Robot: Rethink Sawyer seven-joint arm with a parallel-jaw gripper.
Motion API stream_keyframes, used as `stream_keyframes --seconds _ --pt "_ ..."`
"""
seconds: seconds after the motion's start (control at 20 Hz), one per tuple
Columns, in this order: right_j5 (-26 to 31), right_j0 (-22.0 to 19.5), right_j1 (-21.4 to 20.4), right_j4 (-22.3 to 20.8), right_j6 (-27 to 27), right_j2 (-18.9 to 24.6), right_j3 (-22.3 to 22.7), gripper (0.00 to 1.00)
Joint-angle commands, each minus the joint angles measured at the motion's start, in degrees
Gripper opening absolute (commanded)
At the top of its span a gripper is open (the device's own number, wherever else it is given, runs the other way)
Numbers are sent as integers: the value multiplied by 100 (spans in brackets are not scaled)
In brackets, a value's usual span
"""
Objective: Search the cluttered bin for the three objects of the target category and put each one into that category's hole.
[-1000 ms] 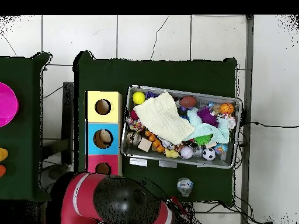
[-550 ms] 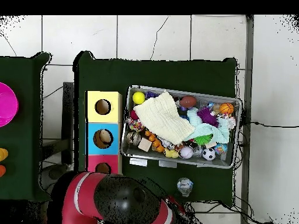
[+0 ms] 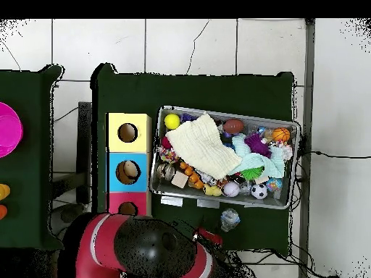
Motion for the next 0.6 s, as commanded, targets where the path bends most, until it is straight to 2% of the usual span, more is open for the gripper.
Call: stream_keyframes --seconds 0.05,0.3,0.6 --pt "-606 153 325 404 -56 304 -697 100" --pt "-317 203 400 584 42 345 -621 100" --pt "785 199 189 674 144 433 -458 100"
